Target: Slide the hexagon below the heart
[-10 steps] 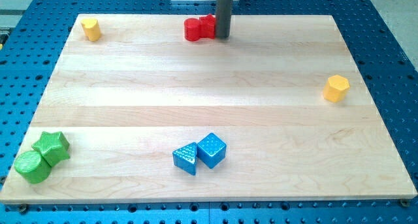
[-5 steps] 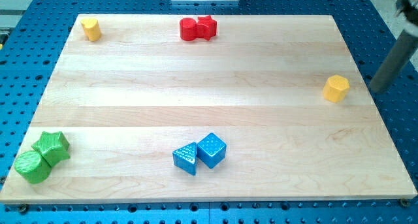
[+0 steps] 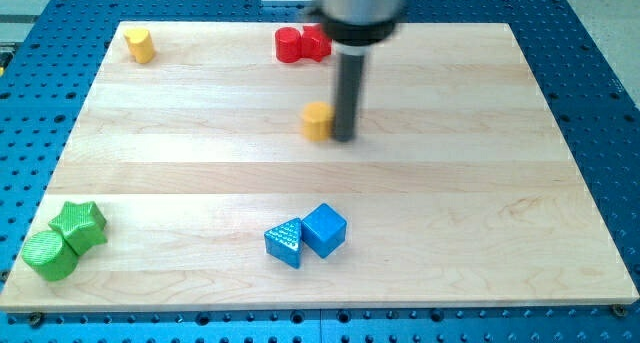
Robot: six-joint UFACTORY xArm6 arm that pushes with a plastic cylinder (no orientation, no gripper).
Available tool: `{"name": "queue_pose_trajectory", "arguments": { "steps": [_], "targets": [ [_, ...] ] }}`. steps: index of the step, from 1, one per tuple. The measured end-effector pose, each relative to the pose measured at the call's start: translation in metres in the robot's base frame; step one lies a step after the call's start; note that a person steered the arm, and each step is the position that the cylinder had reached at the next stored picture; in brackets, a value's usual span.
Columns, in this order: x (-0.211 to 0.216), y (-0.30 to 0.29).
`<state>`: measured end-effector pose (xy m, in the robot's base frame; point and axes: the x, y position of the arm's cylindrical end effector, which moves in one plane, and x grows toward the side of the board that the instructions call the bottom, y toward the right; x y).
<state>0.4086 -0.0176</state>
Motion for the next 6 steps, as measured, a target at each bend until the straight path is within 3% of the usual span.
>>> {"name": "queue_pose_trajectory", "arguments": {
  "steps": [1,3,6],
  "targets": [
    [-0.004,-0.102],
    [-0.088,-0.222],
    [-0.059,-0.227]
  ]
}}
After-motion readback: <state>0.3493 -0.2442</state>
